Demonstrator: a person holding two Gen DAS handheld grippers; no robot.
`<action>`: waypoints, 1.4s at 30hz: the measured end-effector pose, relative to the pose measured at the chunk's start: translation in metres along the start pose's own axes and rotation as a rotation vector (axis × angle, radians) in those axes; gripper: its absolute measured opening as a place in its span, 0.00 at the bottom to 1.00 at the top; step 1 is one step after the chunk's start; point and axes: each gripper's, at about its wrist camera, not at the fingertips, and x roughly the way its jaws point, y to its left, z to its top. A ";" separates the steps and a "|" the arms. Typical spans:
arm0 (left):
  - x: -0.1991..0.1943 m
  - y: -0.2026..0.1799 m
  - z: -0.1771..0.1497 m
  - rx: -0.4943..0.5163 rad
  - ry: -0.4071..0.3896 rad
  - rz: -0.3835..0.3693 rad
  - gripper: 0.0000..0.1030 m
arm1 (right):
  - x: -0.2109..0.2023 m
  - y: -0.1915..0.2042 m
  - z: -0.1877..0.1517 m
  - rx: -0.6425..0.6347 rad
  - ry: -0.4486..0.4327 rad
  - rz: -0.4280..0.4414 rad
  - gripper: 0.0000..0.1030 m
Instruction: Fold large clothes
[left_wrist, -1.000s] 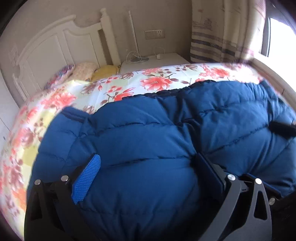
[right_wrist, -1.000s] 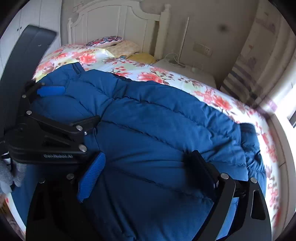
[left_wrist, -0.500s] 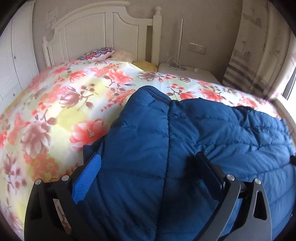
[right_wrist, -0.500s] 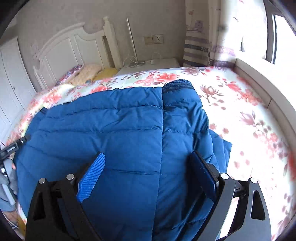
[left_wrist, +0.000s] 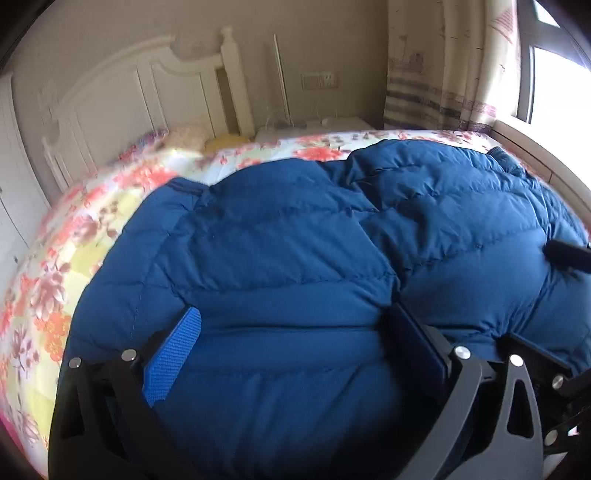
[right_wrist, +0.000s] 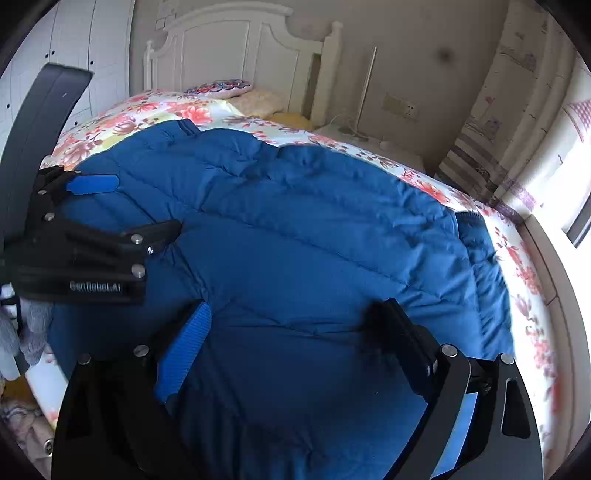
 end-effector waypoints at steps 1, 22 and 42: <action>0.001 0.001 0.001 -0.002 0.015 -0.010 0.98 | 0.000 -0.003 0.001 0.007 0.010 0.011 0.86; -0.056 0.081 -0.038 -0.180 -0.018 0.061 0.95 | -0.064 -0.057 -0.029 0.190 -0.054 -0.058 0.87; -0.061 -0.003 -0.072 0.040 -0.019 -0.042 0.98 | -0.053 -0.077 -0.077 0.175 0.013 -0.045 0.89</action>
